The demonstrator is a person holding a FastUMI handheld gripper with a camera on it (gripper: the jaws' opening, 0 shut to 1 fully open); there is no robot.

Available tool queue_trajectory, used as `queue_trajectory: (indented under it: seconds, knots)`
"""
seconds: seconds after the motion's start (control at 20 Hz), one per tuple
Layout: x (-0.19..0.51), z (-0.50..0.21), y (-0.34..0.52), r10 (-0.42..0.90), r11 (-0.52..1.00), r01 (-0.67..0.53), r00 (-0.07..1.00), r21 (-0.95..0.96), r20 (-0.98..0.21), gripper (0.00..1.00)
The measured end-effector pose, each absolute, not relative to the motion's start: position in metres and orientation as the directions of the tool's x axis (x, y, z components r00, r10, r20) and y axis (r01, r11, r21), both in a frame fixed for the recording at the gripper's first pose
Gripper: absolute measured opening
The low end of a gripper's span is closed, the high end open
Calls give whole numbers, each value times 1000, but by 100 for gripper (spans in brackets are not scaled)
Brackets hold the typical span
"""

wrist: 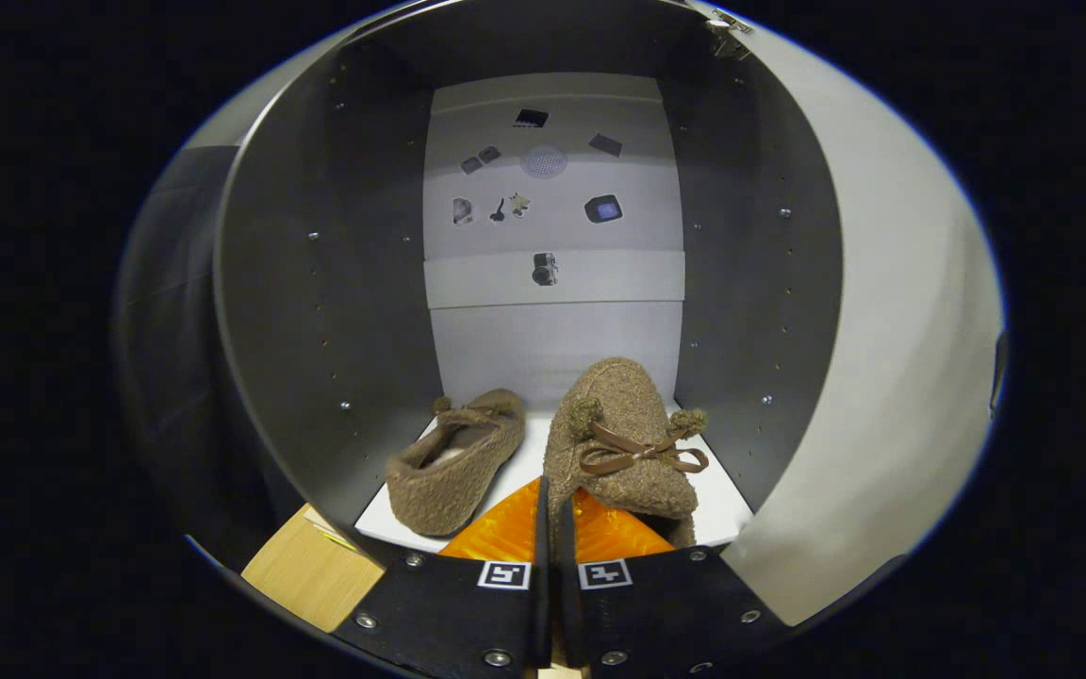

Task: Open the shoe cabinet door, grab the shoes and put them into the shoe cabinet, then close the shoe cabinet door.

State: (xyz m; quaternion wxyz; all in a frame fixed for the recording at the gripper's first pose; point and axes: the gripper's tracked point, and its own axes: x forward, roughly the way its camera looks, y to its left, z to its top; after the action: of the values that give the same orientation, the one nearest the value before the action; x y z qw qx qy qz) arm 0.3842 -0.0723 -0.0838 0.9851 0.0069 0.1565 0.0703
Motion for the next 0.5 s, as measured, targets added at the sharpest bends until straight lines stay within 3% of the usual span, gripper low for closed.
queue_trajectory:
  seconds: [0.5]
  knots:
    - [492, -121, -65, 117, 989, -147, 887, -33, -446, 4]
